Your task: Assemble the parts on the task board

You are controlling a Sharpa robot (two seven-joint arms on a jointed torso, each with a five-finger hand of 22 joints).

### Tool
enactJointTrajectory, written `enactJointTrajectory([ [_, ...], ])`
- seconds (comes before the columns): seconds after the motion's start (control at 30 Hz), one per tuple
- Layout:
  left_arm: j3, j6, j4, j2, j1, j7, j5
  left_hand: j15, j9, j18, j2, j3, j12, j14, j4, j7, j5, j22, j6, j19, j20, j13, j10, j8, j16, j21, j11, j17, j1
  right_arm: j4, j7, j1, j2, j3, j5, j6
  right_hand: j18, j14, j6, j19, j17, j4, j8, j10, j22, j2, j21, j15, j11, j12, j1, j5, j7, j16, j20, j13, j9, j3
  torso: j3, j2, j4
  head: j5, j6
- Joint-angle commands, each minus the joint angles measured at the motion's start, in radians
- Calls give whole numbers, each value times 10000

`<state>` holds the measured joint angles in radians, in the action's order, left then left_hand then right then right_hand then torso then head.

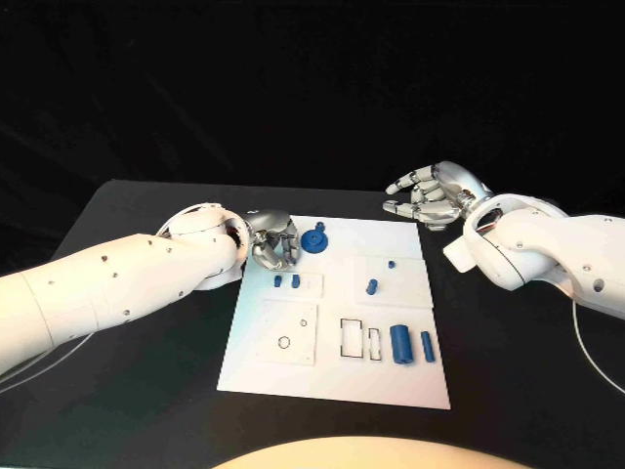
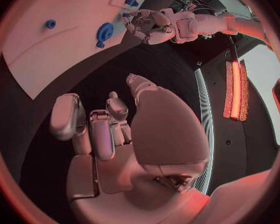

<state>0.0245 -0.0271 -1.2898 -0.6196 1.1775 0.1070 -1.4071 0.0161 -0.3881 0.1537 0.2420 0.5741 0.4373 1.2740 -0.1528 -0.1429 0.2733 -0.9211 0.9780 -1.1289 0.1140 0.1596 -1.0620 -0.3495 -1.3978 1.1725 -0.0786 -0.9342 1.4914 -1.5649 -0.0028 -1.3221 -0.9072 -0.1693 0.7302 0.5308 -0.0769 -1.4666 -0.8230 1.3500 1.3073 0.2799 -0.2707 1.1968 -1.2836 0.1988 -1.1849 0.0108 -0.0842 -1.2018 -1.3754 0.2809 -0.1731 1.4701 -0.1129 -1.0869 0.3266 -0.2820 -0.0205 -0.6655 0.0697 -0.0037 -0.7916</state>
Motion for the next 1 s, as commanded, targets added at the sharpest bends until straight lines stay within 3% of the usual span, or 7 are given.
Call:
enactJointTrajectory([
  [0.03,42,299,21,40,-28,-27,48,-13,-12,-58,-4,-33,-46,39,30,-5,-42,1,20,57,2,5,-57,20,-50,-57,-20,-8,-130,-14,86,7,-4,0,90,-90,-172,-454,-22,-45,221,-2,-15,18,14,-49,66,-49,29,46,-72,5,53,-67,15,9,-9,-30,0,-1,1,9,8],
  [0.3,112,305,115,76,-31,70,53,-7,-16,-41,1,-54,-92,-8,9,-8,-44,85,3,128,1,13,-50,55,-32,-118,-26,78,-196,-20,85,7,-22,0,90,-92,-172,-453,-18,-41,210,-8,-24,35,15,-45,72,-52,32,42,-80,5,55,-76,18,12,-15,-45,5,0,-11,3,17],
  [1.0,160,231,224,61,-36,-19,143,43,20,-21,-36,64,-338,-75,55,-85,12,182,-205,231,22,10,42,312,-27,-201,-97,148,-234,-35,72,7,-72,0,90,-135,-173,-453,-17,-43,205,-6,-31,32,20,-42,84,-53,33,54,-76,4,56,-81,20,33,-18,-52,-2,2,-5,2,34],
])
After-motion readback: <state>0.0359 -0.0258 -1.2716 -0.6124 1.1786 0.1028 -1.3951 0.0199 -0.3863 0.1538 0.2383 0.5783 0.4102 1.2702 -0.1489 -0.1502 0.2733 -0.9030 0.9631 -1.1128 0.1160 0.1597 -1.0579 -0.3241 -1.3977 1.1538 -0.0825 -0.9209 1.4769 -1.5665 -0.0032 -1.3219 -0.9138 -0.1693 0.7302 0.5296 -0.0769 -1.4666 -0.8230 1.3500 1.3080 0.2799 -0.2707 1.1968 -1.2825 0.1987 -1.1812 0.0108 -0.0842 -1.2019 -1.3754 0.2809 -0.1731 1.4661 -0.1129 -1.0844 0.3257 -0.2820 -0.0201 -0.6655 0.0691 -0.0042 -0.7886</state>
